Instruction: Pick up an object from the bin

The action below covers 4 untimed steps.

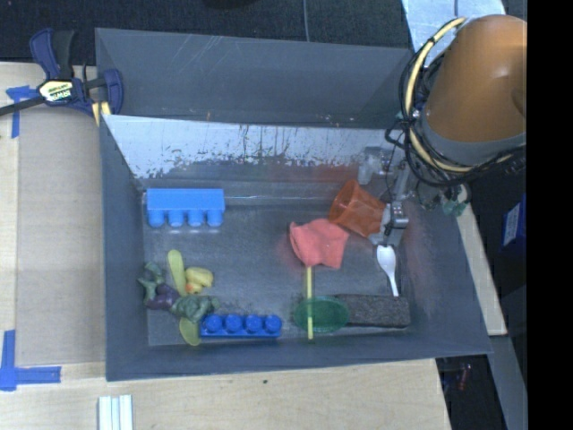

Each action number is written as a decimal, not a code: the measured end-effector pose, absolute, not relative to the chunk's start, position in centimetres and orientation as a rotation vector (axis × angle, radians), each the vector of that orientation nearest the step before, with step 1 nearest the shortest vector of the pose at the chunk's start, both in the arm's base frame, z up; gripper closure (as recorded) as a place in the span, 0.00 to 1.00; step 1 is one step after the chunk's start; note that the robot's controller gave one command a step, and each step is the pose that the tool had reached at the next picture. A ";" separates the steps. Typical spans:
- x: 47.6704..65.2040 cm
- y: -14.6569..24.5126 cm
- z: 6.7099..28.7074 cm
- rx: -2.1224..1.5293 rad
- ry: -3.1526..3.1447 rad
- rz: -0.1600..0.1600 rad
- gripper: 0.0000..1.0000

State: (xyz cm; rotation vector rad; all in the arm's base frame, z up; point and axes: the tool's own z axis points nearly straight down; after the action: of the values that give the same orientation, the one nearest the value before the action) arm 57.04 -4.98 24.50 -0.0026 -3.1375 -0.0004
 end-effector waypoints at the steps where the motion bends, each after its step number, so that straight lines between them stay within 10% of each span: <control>1: 57.2 -5.0 24.9 0.000 -3.146 0.000 0.00; 3: 57.4 2.8 12.9 -0.068 -3.149 0.001 0.00; 4: 56.9 3.1 10.7 0.278 -3.145 0.004 0.00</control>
Offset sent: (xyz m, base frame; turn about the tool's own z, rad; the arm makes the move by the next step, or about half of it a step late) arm 0.0056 0.0696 -0.1120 0.0563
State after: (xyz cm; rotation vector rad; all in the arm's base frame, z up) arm 56.92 3.06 10.73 0.2782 -3.1446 0.0045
